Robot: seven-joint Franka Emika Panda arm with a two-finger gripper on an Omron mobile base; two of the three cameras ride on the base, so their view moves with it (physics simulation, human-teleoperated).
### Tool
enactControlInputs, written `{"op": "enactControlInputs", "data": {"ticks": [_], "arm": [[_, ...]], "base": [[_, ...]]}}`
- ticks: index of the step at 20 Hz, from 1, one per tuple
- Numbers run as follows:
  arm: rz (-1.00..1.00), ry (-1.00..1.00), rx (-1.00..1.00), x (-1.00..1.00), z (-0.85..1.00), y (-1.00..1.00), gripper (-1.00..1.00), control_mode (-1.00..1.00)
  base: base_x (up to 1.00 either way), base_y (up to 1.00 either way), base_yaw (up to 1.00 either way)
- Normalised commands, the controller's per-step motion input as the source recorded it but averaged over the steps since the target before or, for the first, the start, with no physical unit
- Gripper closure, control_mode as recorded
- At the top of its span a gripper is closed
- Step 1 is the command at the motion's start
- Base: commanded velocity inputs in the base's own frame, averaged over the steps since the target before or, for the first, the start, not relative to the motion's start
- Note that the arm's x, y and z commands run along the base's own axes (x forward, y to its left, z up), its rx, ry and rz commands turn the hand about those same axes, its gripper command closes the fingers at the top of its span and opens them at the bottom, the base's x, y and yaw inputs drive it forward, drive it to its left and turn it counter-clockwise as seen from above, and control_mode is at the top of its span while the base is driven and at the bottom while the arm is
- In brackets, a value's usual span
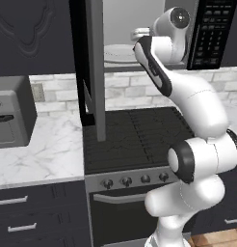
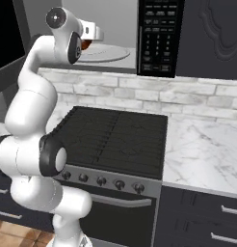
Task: Transport the chicken drumstick from the fridge to the microwave and turn on the microwave.
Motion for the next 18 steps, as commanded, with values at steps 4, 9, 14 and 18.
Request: {"op": "enactControlInputs", "data": {"ticks": [4, 9, 14, 18], "arm": [[0.01, 0.00, 0.00, 0.43, -0.05, 0.22, 1.00, -1.00], [0.00, 0.00, 0.00, 0.44, -0.07, 0.15, 1.00, -1.00], [0.00, 0.00, 0.00, 0.44, -0.09, 0.09, 1.00, -1.00], [0.00, 0.00, 0.00, 0.38, -0.12, 0.08, 1.00, -1.00]], "base": [[0.00, 0.00, 0.00], [0.00, 0.00, 0.00], [0.00, 0.00, 0.00], [0.00, 0.00, 0.00]]}}
